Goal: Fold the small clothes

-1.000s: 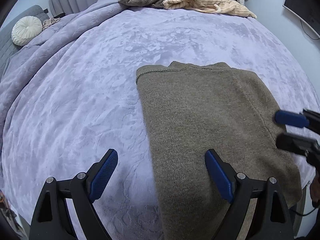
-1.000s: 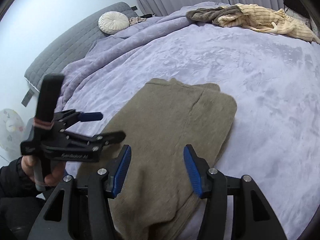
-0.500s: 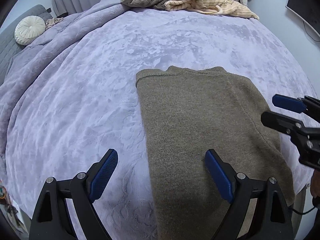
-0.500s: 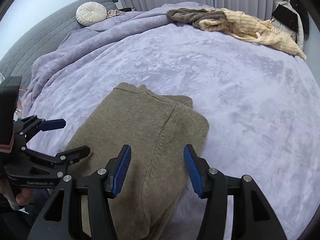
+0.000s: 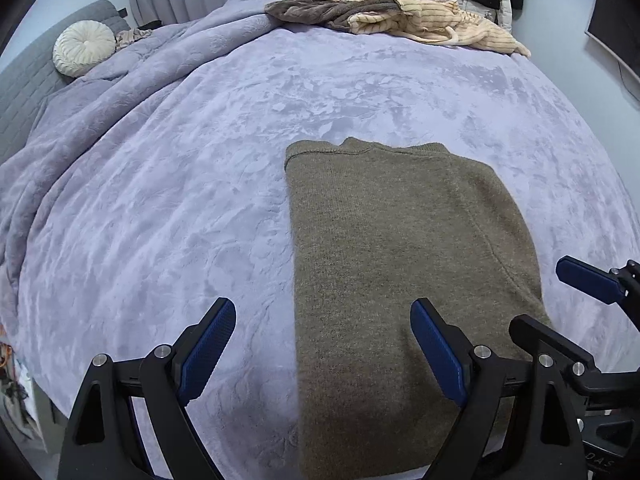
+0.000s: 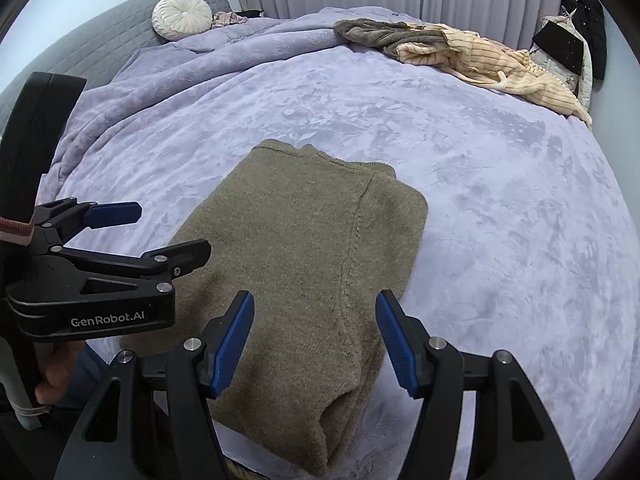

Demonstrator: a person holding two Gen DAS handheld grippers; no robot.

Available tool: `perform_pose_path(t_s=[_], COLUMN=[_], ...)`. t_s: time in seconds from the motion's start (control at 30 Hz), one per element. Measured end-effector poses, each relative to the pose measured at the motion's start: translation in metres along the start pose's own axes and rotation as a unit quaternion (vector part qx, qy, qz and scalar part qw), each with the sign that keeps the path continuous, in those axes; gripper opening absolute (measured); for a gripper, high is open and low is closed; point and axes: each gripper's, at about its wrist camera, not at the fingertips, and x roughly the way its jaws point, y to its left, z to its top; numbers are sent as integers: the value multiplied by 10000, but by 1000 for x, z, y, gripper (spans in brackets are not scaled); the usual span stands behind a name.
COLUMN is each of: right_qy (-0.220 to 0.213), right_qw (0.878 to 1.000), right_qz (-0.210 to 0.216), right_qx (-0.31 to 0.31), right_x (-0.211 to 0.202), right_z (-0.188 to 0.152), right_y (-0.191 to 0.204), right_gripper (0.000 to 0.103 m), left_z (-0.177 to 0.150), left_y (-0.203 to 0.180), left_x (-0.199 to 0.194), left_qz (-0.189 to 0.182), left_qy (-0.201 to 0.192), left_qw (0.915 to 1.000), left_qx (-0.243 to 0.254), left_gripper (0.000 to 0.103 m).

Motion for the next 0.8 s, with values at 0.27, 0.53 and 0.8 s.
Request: perform_pose_path(t_s=[0.27,0.53,0.8], right_qy=[129,198,233], right_qw=[9997,9996,9994], right_qz=[-160,-185,-178], right_qx=[107,121,159], right_x=[3,7,10], right_z=[-5,-3,0], right_y=[2,2,-1], right_gripper=[67,67,67], left_z=[-1,-1,4], left_y=[7,6,6], left_x=[2,7,13], left_qz=[25,20,12], left_qy=[104,270,354], left_qw=[9998,9996,9993], left_qx=[-176,-125,-123], left_gripper=[90,90,90])
